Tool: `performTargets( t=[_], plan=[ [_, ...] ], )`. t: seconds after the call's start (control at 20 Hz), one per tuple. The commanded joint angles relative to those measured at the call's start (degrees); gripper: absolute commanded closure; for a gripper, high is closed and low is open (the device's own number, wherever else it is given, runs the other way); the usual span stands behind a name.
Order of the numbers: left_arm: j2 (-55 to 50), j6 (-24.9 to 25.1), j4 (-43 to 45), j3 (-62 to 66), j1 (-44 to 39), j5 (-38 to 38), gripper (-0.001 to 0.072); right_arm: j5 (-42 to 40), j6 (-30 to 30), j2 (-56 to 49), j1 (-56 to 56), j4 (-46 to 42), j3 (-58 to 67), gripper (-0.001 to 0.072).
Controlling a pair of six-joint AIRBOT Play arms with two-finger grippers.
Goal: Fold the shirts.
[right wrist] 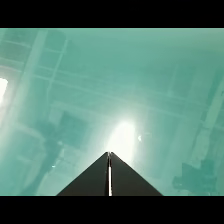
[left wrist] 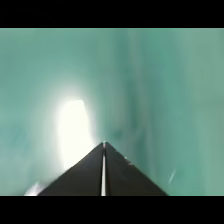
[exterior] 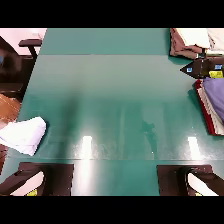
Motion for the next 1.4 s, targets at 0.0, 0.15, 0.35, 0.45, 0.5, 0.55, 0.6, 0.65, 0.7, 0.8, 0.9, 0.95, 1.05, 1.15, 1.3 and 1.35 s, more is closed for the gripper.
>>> performTargets(
  t=[0.0, 0.15, 0.35, 0.45, 0.5, 0.55, 0.6, 0.65, 0.7, 0.8, 0.9, 0.95, 1.05, 1.15, 1.3, 1.35],
  plan=[
    [3.8, 0.0, 4.4, -14.9, 8.6, -4.9, 0.0375, 0.0, 0.0, 0.0, 0.0, 0.0, 0.0, 0.0693],
    [3.8, -0.5, 6.0, -28.9, 11.3, -0.9, -0.0006, 0.0, 0.0, 0.0, 0.0, 0.0, 0.0, 0.0693],
    [3.8, -0.7, 10.0, -42.5, 11.5, 5.3, -0.0005, 0.0, 0.0, 0.0, 0.0, 0.0, 0.0, 0.0693],
    [3.8, -0.7, 10.3, -45.5, 11.5, 6.3, -0.0005, -0.2, 0.0, 0.0, 0.0, 0.0, 0.0, 0.0693],
    [3.8, -1.6, 10.4, -45.8, 11.5, 5.9, -0.0002, -0.5, 0.0, 0.0, 0.0, 0.0, 0.0, 0.0693],
    [3.8, -2.6, 10.4, -45.5, 11.5, 5.2, 0.0237, -0.6, 0.0, 0.0, 0.0, 0.0, 0.0, 0.0693],
    [3.8, -2.6, 10.4, -44.9, 11.5, 4.3, 0.0512, -0.8, 0.0, 0.0, 0.0, 0.0, 0.0, 0.0693],
    [3.8, -2.6, 10.3, -43.8, 11.5, 3.8, 0.0617, -1.2, 0.0, 0.0, 0.0, 0.0, 0.0, 0.0693],
    [3.9, -2.6, 9.9, -41.7, 11.5, 3.3, 0.068, -1.8, 0.0, 0.0, 0.0, 0.1, 0.0, 0.0693],
    [5.0, -2.8, 7.2, -34.4, 11.5, 2.4, 0.0681, -3.5, 0.0, 0.1, 0.0, 0.6, 0.1, 0.0693],
    [9.2, -3.5, 2.1, -24.4, 11.3, 3.5, 0.0682, -3.5, 0.1, 0.0, 0.0, 0.6, 2.5, 0.0693],
    [11.2, -3.5, -1.1, -19.4, 11.3, 4.5, 0.0682, -3.8, 0.1, 0.0, 0.2, 0.5, 4.2, 0.0693],
    [13.4, -3.4, -7.6, -8.7, 11.3, 4.3, 0.0683, -4.8, 0.1, 0.0, 0.2, 0.5, 8.5, 0.0693],
    [13.8, -3.0, -14.0, 0.1, 11.3, 2.3, 0.0683, -5.0, 0.1, 0.0, 0.2, 0.4, 12.7, 0.0693],
    [13.7, -2.5, -22.9, 5.5, 11.3, 3.2, 0.0684, -6.0, 0.1, 0.0, 0.1, 0.2, 17.6, 0.0693],
    [13.6, -1.6, -25.1, 5.5, 11.0, 3.5, 0.0684, -6.2, 0.1, 0.0, 0.1, 0.0, 18.8, 0.0693]
  ],
)
